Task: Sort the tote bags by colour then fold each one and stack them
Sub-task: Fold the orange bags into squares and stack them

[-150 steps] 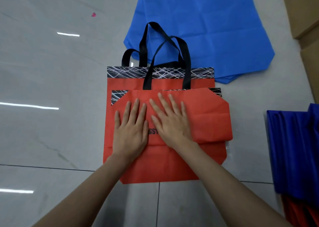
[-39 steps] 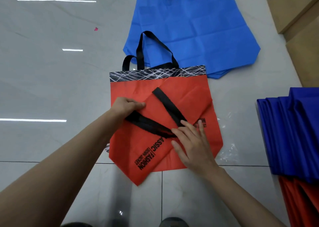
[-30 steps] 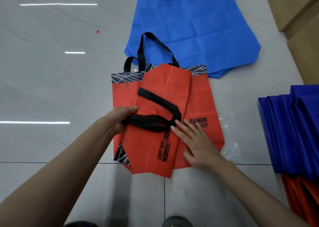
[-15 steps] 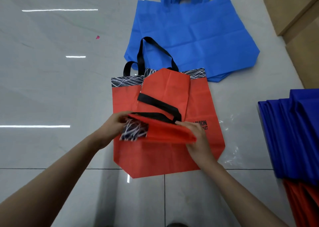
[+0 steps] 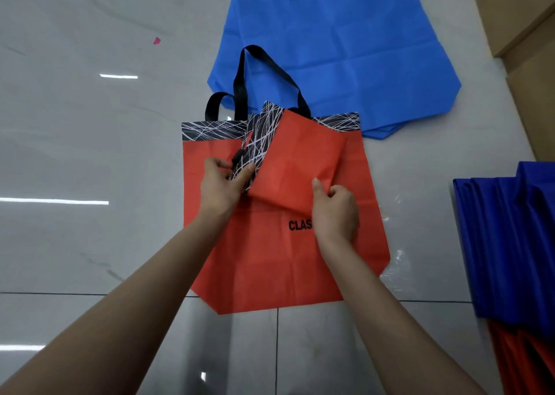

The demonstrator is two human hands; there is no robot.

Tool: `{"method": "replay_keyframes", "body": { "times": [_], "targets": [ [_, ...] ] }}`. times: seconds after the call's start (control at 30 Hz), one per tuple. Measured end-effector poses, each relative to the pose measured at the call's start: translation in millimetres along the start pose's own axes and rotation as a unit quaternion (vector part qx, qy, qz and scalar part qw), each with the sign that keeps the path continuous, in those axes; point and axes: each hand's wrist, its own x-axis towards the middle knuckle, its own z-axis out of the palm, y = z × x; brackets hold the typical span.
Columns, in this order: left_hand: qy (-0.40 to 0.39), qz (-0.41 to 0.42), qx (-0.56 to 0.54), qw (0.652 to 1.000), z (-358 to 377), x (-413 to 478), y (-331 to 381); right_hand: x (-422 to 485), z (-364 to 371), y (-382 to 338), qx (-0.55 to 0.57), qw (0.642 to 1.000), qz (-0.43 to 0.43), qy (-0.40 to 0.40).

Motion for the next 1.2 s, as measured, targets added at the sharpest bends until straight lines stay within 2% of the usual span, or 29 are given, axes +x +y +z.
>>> {"method": "replay_keyframes", "body": {
  "times": [0.07,0.1,0.17,0.2,0.27,0.33,0.37,0.43,0.5,0.53,0.57,0.63,0.7,0.8,1.0,1.2],
  "targets": [
    [-0.032,0.021,0.034,0.999,-3.0,1.2,-5.4,-4.6,-2.7,-2.2,-0.068,0.998,-0.009,0.008],
    [-0.055,0.037,0.059,0.996,-7.3,1.2,-6.9,-6.6,-4.4,-0.6,-0.126,0.99,-0.056,0.039],
    [-0.121,0.072,0.093,0.986,-21.9,2.8,-9.6,-6.3,-9.7,3.0,-0.193,0.952,-0.207,0.117],
    [-0.163,0.083,0.11,0.977,-30.4,4.0,-9.8,-3.6,-10.9,4.2,-0.194,0.929,-0.29,0.125],
    [-0.234,0.107,0.158,0.953,-47.4,6.0,-6.6,5.0,-10.1,10.1,-0.201,0.88,-0.428,0.047],
    [-0.245,0.126,0.223,0.935,-58.0,7.6,-2.6,11.7,-4.7,22.1,-0.213,0.828,-0.512,-0.088],
    [-0.219,0.139,0.27,0.927,-59.8,7.0,-2.4,11.8,-1.2,28.4,-0.219,0.811,-0.524,-0.14],
    [-0.086,0.187,0.389,0.898,-52.0,-3.5,-9.2,10.0,5.4,36.7,-0.232,0.812,-0.506,-0.172],
    [0.049,0.239,0.426,0.871,-29.8,-31.5,-19.6,6.7,11.5,35.9,-0.24,0.827,-0.492,-0.13],
    [0.064,0.264,0.416,0.868,-16.8,-47.5,-25.7,4.4,13.8,32.5,-0.244,0.831,-0.489,-0.103],
    [0.051,0.28,0.413,0.865,-4.4,-61.6,-33.5,2.8,15.9,29.7,-0.248,0.833,-0.487,-0.08],
    [0.022,0.256,0.438,0.862,10.9,-77.6,-50.8,1.8,20.1,27.2,-0.257,0.831,-0.49,-0.058],
    [0.021,0.223,0.452,0.863,14.7,-77.6,-58.8,2.5,21.3,27.5,-0.263,0.828,-0.492,-0.05],
    [0.026,0.219,0.449,0.866,16.2,-75.1,-59.3,5.3,22.2,28.1,-0.269,0.828,-0.49,-0.049],
    [0.079,0.125,0.412,0.899,7.0,-65.7,-60.0,2.9,27.0,27.7,-0.263,0.841,-0.471,-0.036],
    [0.068,0.114,0.371,0.919,0.3,-58.3,-46.6,-2.7,32.7,26.5,-0.248,0.857,-0.451,-0.033]
  ]
}}
